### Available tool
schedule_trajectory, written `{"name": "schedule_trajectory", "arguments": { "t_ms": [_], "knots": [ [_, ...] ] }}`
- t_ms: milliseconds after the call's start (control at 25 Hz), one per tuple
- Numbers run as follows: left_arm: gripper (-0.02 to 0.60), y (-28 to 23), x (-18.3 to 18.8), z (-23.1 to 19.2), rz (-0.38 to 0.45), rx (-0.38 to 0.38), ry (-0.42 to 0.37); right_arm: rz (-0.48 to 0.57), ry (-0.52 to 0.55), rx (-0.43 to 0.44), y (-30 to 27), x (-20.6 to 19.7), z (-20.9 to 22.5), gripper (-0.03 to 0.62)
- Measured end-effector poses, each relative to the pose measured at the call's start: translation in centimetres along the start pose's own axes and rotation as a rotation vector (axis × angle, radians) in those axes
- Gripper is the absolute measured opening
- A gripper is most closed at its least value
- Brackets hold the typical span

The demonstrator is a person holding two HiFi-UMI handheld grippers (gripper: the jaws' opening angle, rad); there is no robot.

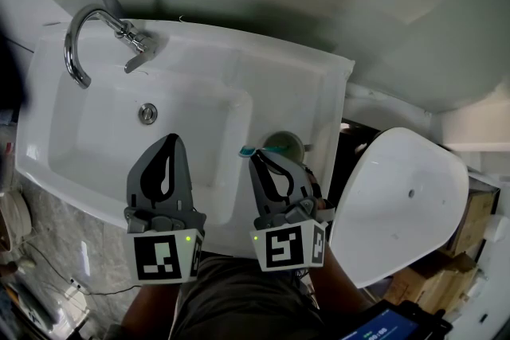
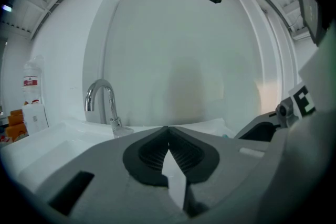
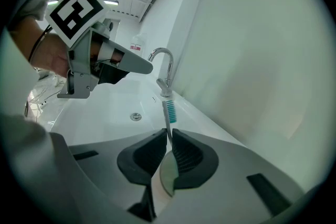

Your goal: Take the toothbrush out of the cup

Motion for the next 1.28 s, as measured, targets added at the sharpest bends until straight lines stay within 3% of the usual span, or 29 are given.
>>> {"name": "schedule_trajectory", "arguments": {
  "t_ms": [720, 1280],
  "knots": [
    [0.014, -0.1, 0.3, 0.3, 0.012, -0.005, -0.01, 0.041, -0.004, -0.044, 0.7, 0.3, 0.6, 0.029],
    [0.014, 0.4, 1.6, 1.1, 0.039, -0.014, -0.027, 0.106, -0.121, -0.07, 2.0, 0.4, 1.7, 0.029]
  ]
}}
Point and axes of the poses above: the fingertips, and each gripper's own axes: y backward along the fingers, z to its right, x out of its top, the point moved 8 cm from there along y, backward along the fingers, and after that the axes turned 7 degrees about -y, right-handed, at the moved point
